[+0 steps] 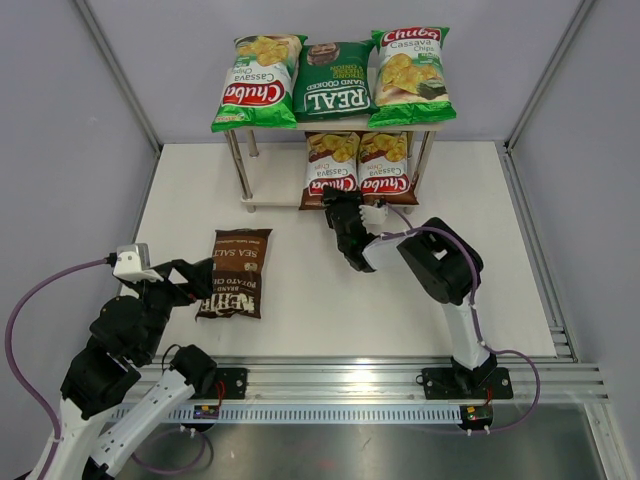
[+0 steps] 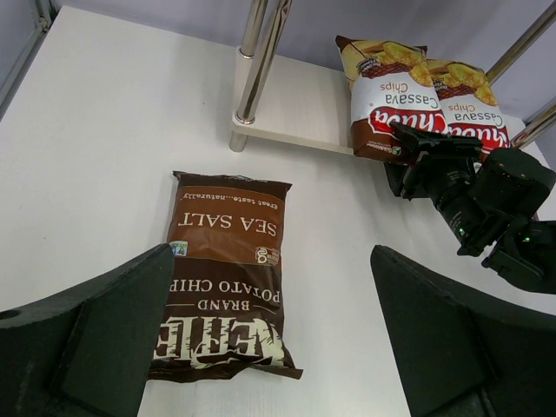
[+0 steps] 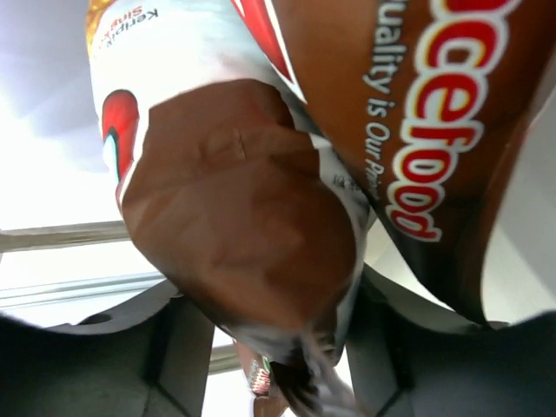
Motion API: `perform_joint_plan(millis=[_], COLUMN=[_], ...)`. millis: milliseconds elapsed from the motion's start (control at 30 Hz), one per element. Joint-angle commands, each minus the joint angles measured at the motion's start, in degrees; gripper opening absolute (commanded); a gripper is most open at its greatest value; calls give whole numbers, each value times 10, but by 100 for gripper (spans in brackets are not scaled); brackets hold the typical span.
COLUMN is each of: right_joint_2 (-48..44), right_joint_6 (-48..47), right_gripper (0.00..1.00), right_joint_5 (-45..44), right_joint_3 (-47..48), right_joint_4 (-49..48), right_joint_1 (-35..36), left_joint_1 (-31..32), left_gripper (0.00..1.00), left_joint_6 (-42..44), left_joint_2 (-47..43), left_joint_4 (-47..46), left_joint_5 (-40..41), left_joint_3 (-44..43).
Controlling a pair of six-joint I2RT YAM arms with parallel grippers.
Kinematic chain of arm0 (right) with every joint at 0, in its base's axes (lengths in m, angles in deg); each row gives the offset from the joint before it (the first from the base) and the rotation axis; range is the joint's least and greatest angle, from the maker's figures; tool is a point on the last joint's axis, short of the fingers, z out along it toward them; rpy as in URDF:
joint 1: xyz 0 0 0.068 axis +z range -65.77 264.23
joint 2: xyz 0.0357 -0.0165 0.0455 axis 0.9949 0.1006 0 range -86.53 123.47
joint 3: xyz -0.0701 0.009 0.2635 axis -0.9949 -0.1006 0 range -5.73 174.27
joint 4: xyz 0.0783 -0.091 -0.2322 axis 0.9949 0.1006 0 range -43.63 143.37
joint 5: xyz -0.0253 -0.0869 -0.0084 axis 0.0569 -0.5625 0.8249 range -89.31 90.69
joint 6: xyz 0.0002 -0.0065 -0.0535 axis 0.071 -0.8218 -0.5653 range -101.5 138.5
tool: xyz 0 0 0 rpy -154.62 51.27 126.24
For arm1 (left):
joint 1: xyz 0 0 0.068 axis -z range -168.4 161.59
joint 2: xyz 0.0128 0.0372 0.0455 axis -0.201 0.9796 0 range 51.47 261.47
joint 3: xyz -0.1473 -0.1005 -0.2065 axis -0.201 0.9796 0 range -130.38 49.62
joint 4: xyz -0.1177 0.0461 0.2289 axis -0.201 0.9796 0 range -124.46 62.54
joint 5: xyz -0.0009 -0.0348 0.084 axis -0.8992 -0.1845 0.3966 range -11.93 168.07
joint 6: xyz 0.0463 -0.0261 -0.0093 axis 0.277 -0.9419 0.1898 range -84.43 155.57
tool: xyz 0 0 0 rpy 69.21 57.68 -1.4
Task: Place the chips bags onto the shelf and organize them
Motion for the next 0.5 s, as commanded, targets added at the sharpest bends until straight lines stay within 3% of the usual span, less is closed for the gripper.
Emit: perform_joint_plan(millis=[0, 300, 433, 467], right_joint_2=[-48, -78, -86, -88], right_joint_6=[31, 43, 63, 61], right_gripper=[62, 71, 69, 64], right_joint_5=[19, 48, 62, 62], right_joint_3=[-5, -32, -47, -52], right_joint_4=[79, 70, 56, 50], right_joint_1=[-9, -10, -9, -8], left_joint_1=[-2, -2, -2, -2], left_gripper=[99, 99, 99, 99], left_joint_6=[10, 11, 11, 12], left_joint_2=[5, 10, 11, 12], left_joint_4=[-22, -22, -21, -21], left_joint_5=[-4, -5, -4, -4], left_joint_3=[0, 0, 0, 0])
